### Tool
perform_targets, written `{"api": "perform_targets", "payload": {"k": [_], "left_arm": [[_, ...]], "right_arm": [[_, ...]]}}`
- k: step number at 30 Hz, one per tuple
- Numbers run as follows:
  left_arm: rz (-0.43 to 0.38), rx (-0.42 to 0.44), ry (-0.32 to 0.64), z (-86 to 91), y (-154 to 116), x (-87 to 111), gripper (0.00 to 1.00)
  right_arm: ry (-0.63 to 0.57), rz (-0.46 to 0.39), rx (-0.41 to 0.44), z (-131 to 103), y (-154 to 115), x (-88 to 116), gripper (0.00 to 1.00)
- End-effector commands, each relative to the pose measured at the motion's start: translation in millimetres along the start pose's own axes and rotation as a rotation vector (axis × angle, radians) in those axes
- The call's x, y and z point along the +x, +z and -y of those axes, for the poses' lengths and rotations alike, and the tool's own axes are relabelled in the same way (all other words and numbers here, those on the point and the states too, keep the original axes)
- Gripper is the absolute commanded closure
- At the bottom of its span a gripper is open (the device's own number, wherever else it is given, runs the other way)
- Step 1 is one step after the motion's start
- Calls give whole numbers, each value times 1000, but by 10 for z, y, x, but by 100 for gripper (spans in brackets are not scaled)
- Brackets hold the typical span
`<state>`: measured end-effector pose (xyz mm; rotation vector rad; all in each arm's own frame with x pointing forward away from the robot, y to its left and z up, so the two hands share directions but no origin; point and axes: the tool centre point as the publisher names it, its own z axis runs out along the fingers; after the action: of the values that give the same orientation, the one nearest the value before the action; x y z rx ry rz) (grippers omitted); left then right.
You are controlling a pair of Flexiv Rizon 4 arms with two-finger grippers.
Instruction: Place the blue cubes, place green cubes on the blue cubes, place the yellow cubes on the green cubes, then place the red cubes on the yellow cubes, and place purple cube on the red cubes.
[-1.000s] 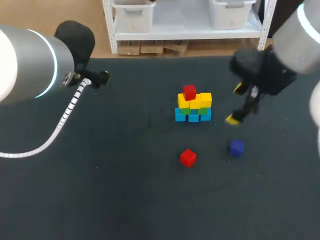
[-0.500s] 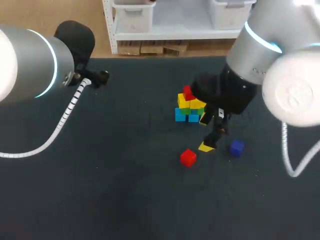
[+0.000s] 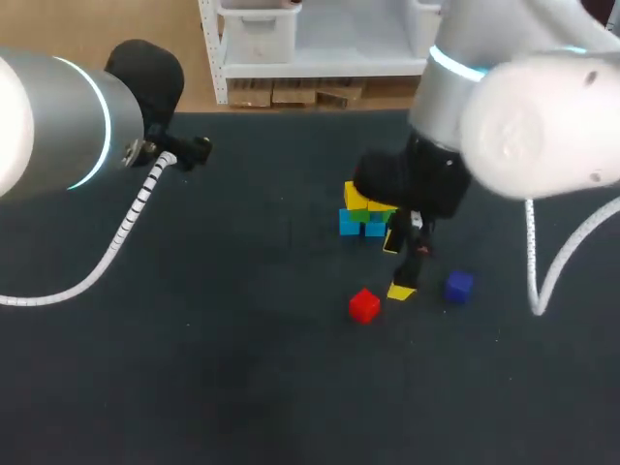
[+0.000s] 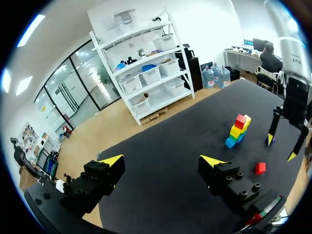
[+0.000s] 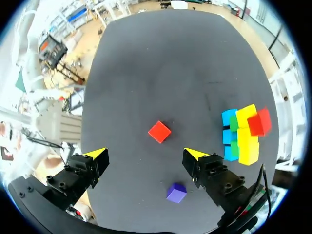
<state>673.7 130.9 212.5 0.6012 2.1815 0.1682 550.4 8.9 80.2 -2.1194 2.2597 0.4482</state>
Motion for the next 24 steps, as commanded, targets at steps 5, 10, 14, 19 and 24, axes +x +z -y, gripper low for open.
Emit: {"api": "perform_targets", "payload": {"k": [5, 10, 14, 19, 24], "left_arm": [[-2, 5, 2, -11, 6, -6, 0], [-2, 5, 2, -11, 6, -6, 0], [-2, 5, 2, -11, 6, -6, 0], [-2, 5, 2, -11, 6, -6, 0], [-2, 5, 2, -11, 6, -6, 0]], "right_arm": [[-65, -128, 191, -142, 140, -62, 0], [-112, -168, 237, -97, 219, -68, 0], [-140, -168, 235, -39, 317, -71, 0], [-188, -121, 189, 36, 398, -86, 0], [-241, -111, 167, 89, 475, -107, 0]]}}
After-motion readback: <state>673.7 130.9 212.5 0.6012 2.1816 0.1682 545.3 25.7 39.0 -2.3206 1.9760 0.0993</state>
